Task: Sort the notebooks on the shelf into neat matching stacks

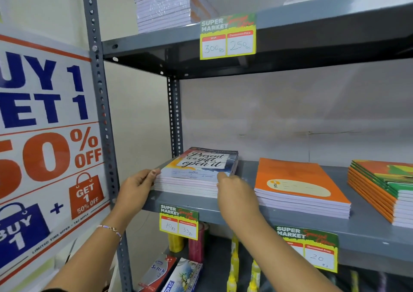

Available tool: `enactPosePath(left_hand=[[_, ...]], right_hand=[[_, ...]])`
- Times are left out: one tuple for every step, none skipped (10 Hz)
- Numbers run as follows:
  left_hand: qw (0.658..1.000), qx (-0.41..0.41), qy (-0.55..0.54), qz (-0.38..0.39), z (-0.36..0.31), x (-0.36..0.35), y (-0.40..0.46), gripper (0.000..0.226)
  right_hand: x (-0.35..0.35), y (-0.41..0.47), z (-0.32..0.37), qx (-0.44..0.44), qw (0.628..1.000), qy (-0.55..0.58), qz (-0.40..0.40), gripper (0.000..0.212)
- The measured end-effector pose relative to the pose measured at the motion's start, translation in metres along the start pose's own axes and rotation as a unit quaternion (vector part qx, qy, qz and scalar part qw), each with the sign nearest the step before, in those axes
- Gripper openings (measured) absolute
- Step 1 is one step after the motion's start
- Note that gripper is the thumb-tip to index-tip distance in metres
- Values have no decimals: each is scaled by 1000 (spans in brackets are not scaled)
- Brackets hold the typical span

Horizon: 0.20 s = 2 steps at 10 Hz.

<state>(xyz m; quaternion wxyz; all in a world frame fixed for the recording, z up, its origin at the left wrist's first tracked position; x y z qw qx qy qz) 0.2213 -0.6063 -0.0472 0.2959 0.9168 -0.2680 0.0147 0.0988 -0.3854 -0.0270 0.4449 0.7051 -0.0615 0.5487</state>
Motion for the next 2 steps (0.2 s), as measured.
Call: enactPosePath(left_hand=[[998,-27,62,-5,-18,-8,-13,43],[980,-155,121,-6,-48,-38,-32,51]], right_hand=[[13,-5,-1,26,999,13,30,21],[32,-17,-25,10,998,60,5,30]])
Point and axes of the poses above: each hand's wrist, its own y-axis towards the middle knuckle, its own x-axis out of the back of the hand, z = x × y, the point moved 7 cm from there along y, towards the middle knuckle, and after that the axes turned 13 degrees about -y, right-handed, at the moved point
